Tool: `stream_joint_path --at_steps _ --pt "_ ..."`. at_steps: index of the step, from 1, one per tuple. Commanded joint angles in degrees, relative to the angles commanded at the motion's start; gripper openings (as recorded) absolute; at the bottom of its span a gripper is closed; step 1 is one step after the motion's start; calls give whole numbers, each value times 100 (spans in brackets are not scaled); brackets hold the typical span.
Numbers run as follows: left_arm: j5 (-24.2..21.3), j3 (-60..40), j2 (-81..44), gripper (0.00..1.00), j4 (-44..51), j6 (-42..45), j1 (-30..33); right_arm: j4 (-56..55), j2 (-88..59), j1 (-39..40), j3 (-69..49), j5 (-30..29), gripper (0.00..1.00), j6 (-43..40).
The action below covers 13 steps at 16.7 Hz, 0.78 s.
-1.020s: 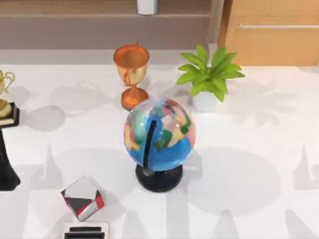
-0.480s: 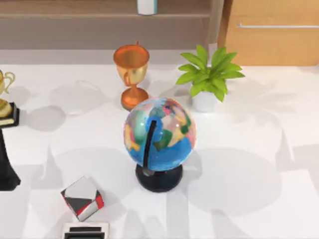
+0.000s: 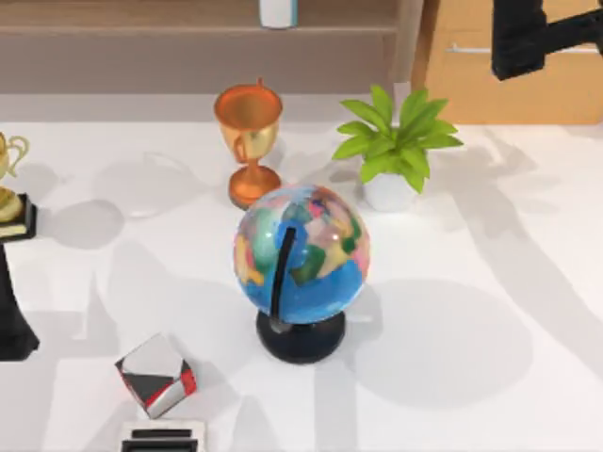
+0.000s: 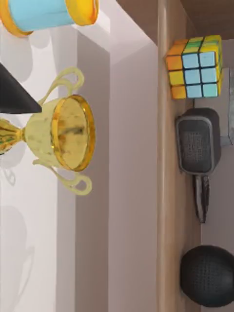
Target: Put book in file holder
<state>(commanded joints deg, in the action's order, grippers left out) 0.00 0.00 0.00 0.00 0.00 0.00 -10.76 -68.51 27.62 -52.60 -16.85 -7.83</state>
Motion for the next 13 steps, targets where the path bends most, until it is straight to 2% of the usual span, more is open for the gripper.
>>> stream_joint_path --at_steps 7,13 --pt "0 0 0 100 0 0 0 -1169 -4601 1097 -3443 -1610 100 263" --pt "0 0 0 100 0 0 0 -1967 -6642 1444 -5136 -2614 100 668"
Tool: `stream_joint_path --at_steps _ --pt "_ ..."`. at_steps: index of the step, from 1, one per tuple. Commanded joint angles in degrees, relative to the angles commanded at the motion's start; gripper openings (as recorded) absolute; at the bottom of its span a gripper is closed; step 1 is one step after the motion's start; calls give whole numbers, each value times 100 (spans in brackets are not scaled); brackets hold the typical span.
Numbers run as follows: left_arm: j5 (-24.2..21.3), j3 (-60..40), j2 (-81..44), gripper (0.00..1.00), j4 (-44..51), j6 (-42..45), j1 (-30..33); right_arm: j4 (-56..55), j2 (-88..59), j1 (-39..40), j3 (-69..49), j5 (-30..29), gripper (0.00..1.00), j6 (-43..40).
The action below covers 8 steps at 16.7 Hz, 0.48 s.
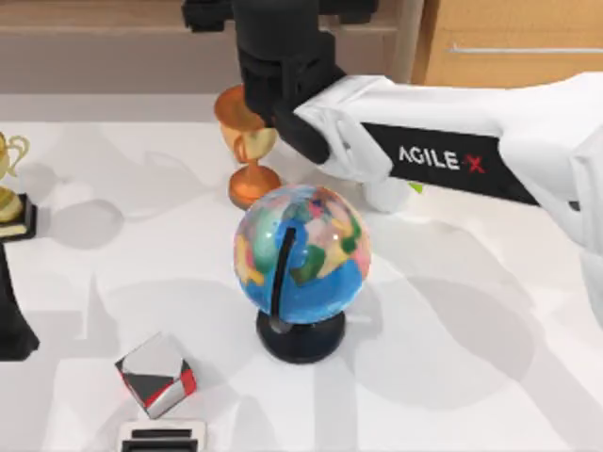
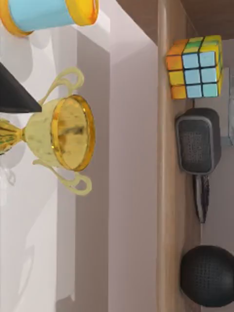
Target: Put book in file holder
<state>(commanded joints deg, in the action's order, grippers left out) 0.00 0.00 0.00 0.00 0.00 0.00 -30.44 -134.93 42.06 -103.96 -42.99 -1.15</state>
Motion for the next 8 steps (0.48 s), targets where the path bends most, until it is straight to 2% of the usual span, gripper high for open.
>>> stream_joint_path --at_steps 8 --pt "0 0 0 100 0 0 0 -87 -193 -7 -166 -113 100 63"
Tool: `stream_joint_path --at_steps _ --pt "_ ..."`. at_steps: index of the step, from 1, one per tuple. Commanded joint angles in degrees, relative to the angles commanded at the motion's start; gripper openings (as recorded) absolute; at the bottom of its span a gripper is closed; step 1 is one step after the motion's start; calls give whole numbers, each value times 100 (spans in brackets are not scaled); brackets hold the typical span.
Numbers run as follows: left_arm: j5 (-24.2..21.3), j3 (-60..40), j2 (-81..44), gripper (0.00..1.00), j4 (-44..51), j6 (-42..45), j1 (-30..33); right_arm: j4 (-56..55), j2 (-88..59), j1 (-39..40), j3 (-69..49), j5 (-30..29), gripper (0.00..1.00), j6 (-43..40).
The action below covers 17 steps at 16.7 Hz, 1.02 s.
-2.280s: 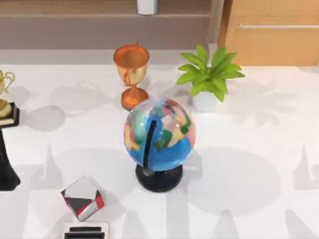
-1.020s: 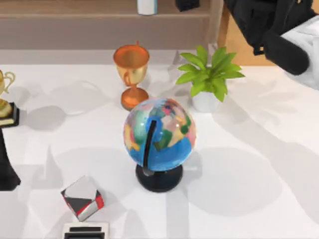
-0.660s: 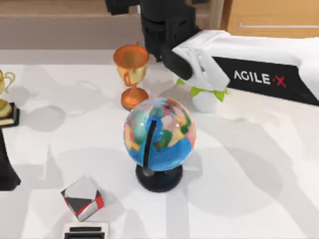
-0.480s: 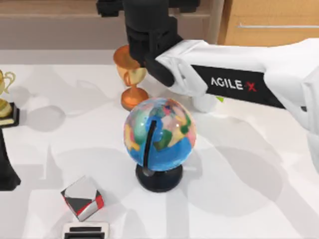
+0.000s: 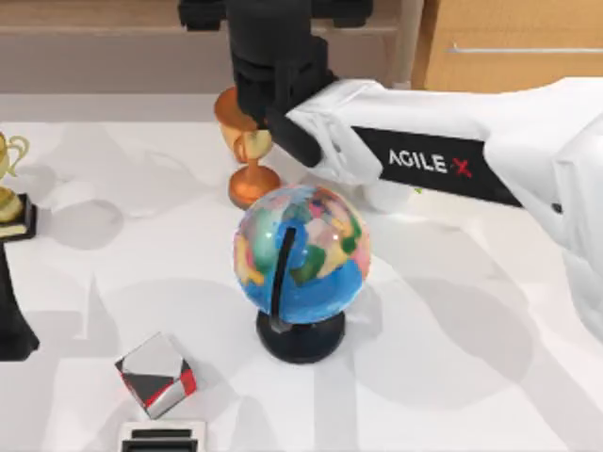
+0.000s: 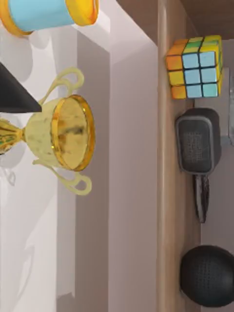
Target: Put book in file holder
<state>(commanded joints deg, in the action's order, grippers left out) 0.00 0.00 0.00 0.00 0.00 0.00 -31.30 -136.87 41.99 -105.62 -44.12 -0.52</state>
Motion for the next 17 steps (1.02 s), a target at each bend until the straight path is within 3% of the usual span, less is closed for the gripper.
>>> stream_joint_path --at_steps 10,17 --pt "0 0 0 100 0 0 0 276 -368 -115 -671 126 100 -1" --pt "0 0 0 100 0 0 0 276 -368 -115 -671 126 47 -1"
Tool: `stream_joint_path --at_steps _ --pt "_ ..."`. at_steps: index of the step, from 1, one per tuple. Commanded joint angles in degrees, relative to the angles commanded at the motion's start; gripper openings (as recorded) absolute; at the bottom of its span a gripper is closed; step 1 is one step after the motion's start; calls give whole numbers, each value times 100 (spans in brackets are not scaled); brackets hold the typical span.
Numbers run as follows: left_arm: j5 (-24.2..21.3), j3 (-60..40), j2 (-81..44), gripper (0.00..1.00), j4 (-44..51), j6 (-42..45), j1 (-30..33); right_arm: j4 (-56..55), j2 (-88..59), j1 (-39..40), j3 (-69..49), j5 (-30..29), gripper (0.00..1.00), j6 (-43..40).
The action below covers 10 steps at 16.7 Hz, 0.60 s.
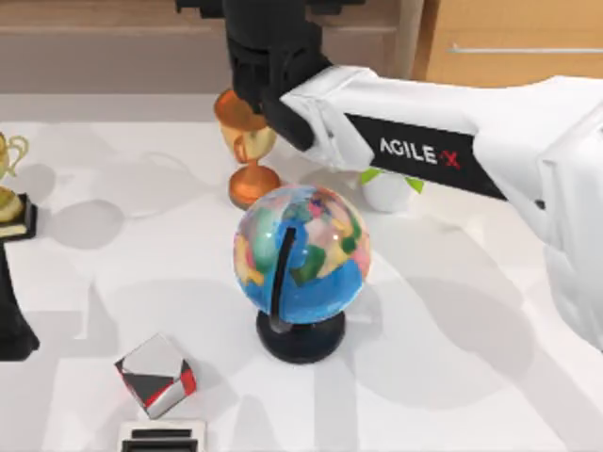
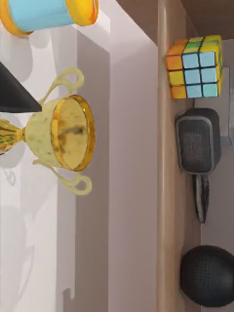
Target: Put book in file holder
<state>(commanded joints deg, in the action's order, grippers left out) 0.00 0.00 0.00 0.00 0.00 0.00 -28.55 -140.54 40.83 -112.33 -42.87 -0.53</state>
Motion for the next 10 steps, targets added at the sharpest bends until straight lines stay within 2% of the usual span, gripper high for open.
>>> stream_joint_path --at_steps 6,10 --pt "0 0 0 100 0 0 0 0 0 0 0 0 2 0" --pt "0 0 0 100 0 0 0 0 0 0 0 0 0 0"
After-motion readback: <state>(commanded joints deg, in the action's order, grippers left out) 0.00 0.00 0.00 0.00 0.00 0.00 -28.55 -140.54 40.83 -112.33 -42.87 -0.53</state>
